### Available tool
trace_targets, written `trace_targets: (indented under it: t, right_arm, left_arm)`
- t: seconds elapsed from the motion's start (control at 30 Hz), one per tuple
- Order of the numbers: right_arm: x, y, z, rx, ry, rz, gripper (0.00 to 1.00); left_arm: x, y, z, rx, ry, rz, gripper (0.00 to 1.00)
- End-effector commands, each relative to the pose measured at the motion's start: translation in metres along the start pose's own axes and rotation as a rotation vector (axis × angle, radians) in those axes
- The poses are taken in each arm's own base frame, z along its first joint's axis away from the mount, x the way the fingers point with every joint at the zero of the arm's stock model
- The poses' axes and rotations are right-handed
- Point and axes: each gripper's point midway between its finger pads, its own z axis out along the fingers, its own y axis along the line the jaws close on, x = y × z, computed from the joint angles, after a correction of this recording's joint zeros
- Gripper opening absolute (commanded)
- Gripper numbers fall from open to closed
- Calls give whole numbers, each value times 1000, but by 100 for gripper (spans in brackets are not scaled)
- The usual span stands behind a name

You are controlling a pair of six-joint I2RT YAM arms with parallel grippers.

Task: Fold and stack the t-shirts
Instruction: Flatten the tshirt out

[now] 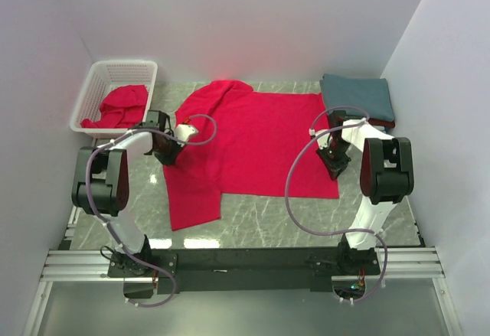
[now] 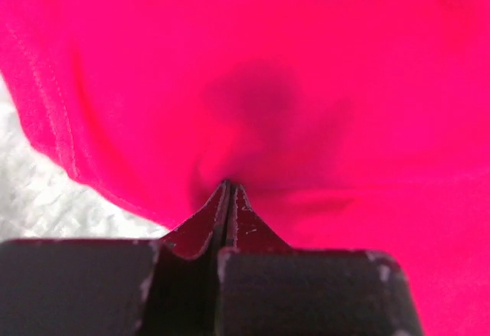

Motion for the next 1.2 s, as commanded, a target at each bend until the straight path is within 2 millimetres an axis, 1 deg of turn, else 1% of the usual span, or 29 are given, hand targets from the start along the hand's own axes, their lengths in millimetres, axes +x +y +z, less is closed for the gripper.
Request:
trace_targets:
  t: [0.0,0.03,0.07,0.13,0.17,0.23,0.3,0.37,0.4,0.43,0.5,0.53,0.57,0.6,0.63,0.67,0.7,0.73,0.77,0.8,0.83,0.87,0.9,0.93,1.03,1.07,1.1,1.13,1.17]
  right_arm:
    - [-15,-9,3,55,-22,-2,21]
    - [-15,-8,4,60,-20,-8,21]
    - [-16,-5,5,64,-14,-20,21]
    - [-14,-1,6,62,-5,-40,21]
    - [-15,4,7,63,-3,-61,21]
    - [-8,9,8,76,18,-88,21]
    - [1,19,9,69,40,-125,21]
    - [11,24,10,71,63,-159,22]
    - [19,28,12,72,79,-177,22]
    - [26,29,13,68,95,-197,22]
    - [41,33,13,56,128,-219,22]
    - [45,34,13,47,135,-239,22]
    - [51,37,8,36,142,-245,22]
    - [50,41,4,8,131,-250,22]
    - [49,41,-1,1,123,-260,22]
    - [50,45,-8,-25,116,-257,22]
    - [35,44,-19,-20,54,-254,23]
    - [27,43,-25,-13,25,-235,23]
    - [20,43,-30,-14,3,-228,23]
    - [5,40,-39,-6,-37,-220,23]
    - [-2,43,-41,-28,-56,-200,24]
    - [-6,45,-39,-42,-53,-190,24]
    - [-15,45,-41,-43,-69,-171,24]
    - [-18,47,-39,-52,-69,-167,24]
    - [-30,45,-27,-37,-79,-148,23]
    - [-38,41,-22,-24,-91,-141,23]
    - [-44,41,-21,-21,-102,-115,22]
    - [-50,38,-21,-6,-119,-99,20]
    - [-61,33,-20,14,-151,-84,20]
  left_arm:
    - [52,21,11,-79,157,-61,1]
    - [63,20,11,-74,184,-54,1]
    - [81,15,8,-61,222,-64,1]
    - [98,8,2,-57,262,-37,1]
    - [109,-3,-4,-49,281,-29,1]
    - [125,-22,-12,7,322,-14,1]
    - [141,-43,-25,45,355,-3,1]
    - [150,-59,-37,70,358,10,1]
    - [156,-66,-43,90,377,26,1]
    - [157,-68,-49,78,375,34,1]
    - [167,-78,-57,108,401,53,1]
    - [167,-83,-63,119,397,55,1]
    - [162,-84,-67,129,384,59,1]
    - [159,-83,-71,139,363,47,1]
    - [140,-78,-77,139,303,40,1]
    - [129,-74,-80,137,260,29,1]
    - [117,-69,-82,125,224,8,3]
    - [94,-51,-85,88,171,7,5]
    - [81,-45,-83,83,133,-7,6]
    - [70,-38,-83,65,110,-46,6]
    - [61,-31,-81,59,90,-66,7]
    - [45,-18,-76,54,61,-85,6]
    - [39,-14,-73,54,52,-129,4]
    - [32,-6,-65,62,53,-148,4]
    - [16,8,-52,58,14,-203,4]
    - [10,11,-50,54,1,-238,4]
    - [0,16,-49,51,-30,-251,3]
    - [-13,27,-49,34,-60,-264,1]
    - [-23,35,-50,20,-86,-286,1]
